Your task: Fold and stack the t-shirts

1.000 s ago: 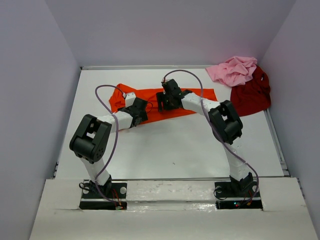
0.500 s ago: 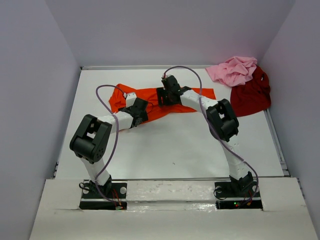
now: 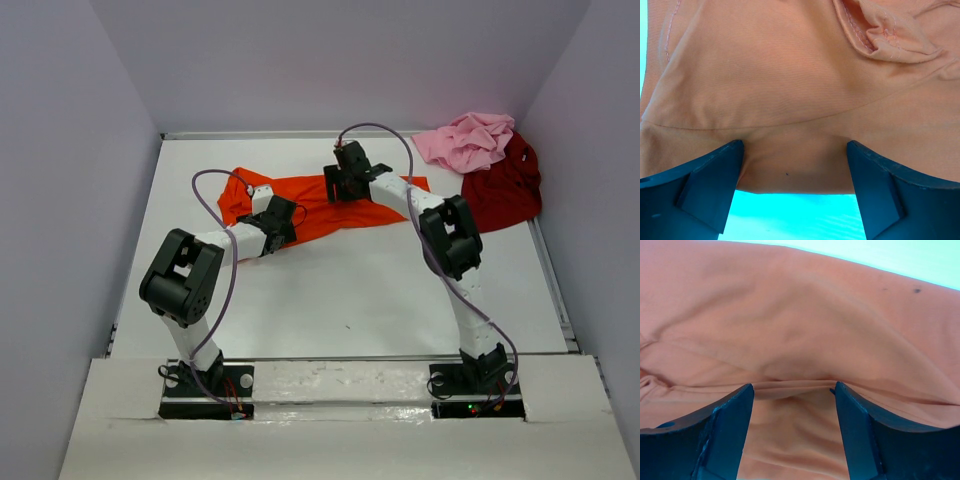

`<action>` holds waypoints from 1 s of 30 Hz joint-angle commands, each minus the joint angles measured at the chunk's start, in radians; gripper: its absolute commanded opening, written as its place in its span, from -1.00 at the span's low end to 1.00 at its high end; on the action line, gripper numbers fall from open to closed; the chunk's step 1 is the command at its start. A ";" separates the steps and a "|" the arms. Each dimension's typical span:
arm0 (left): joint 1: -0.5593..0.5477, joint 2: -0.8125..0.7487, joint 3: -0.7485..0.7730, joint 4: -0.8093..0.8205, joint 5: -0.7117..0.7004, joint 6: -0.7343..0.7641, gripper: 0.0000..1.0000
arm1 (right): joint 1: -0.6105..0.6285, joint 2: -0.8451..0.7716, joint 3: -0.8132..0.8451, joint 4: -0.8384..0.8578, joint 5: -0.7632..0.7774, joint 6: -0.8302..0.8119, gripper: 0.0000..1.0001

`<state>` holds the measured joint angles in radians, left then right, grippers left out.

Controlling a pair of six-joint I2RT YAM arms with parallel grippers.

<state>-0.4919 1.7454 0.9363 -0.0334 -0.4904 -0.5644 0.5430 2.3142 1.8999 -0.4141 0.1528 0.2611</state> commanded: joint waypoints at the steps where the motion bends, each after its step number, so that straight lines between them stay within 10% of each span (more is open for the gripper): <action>1: -0.005 -0.032 -0.004 -0.020 -0.027 0.018 0.91 | -0.050 -0.010 0.007 -0.006 0.014 -0.008 0.43; 30: -0.047 -0.104 -0.025 -0.011 -0.040 0.023 0.91 | -0.127 -0.319 -0.274 0.058 0.186 0.000 0.45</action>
<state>-0.5358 1.6943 0.9226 -0.0494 -0.5159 -0.5533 0.4557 1.9911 1.6882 -0.3748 0.3187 0.2092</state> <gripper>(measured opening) 0.953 0.724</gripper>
